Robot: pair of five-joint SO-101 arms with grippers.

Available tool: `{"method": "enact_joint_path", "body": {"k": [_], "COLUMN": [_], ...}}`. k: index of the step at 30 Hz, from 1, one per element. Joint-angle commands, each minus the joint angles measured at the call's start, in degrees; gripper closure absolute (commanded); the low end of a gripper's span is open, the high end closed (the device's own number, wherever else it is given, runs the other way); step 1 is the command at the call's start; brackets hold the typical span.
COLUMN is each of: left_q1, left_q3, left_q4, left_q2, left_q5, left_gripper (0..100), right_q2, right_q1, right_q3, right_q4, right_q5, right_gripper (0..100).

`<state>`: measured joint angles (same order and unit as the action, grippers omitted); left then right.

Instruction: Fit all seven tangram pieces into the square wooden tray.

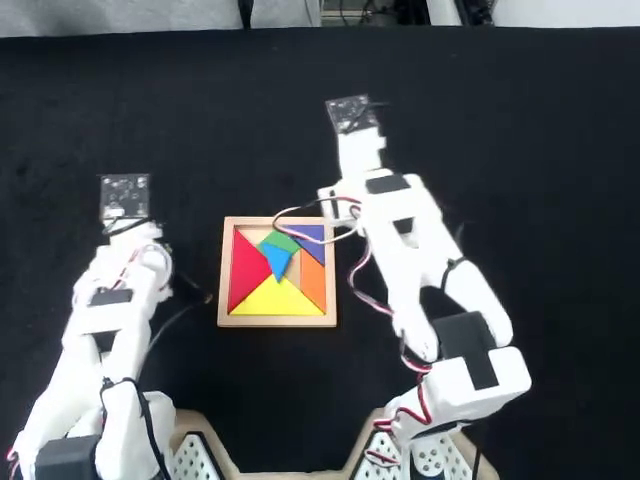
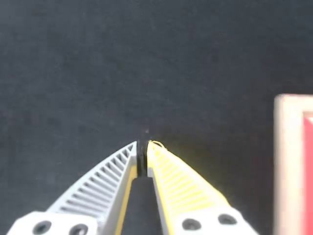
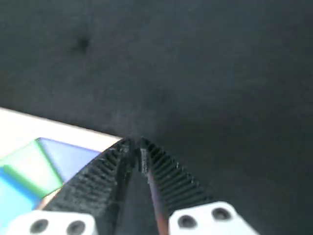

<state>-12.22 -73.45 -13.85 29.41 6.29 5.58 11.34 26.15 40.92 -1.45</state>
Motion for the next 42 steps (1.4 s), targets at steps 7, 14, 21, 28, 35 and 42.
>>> {"method": "enact_joint_path", "body": {"k": [7,14,21,28,35,42], "left_q1": [7.9,17.2,23.2,25.4,23.9,29.6], "left_q3": [30.5,35.9,31.8,34.2,40.9,27.6], "left_q4": [-40.1,-46.7,-42.0,-37.8,-45.5,-31.5], "left_q2": [11.2,12.6,12.2,-0.4,-9.6,-8.4], "left_q5": [-9.8,-9.6,-9.6,-5.5,-7.5,-14.3], "left_gripper": [78,78,78,78,78,78], "right_q2": [-2.9,-2.8,-2.8,0.2,4.5,5.5], "right_q1": [-7.6,-7.4,-7.4,-7.4,-7.6,-7.5], "right_q3": [-1.5,-1.3,-1.3,-2.1,-4.7,-4.7], "right_q4": [-3.2,-3.5,-3.5,-4.1,-4.7,-5.0], "right_q5": [3.8,3.6,3.6,3.5,3.5,3.5], "right_gripper": [98.7,98.7,98.7,98.7,98.7,98.7]}}
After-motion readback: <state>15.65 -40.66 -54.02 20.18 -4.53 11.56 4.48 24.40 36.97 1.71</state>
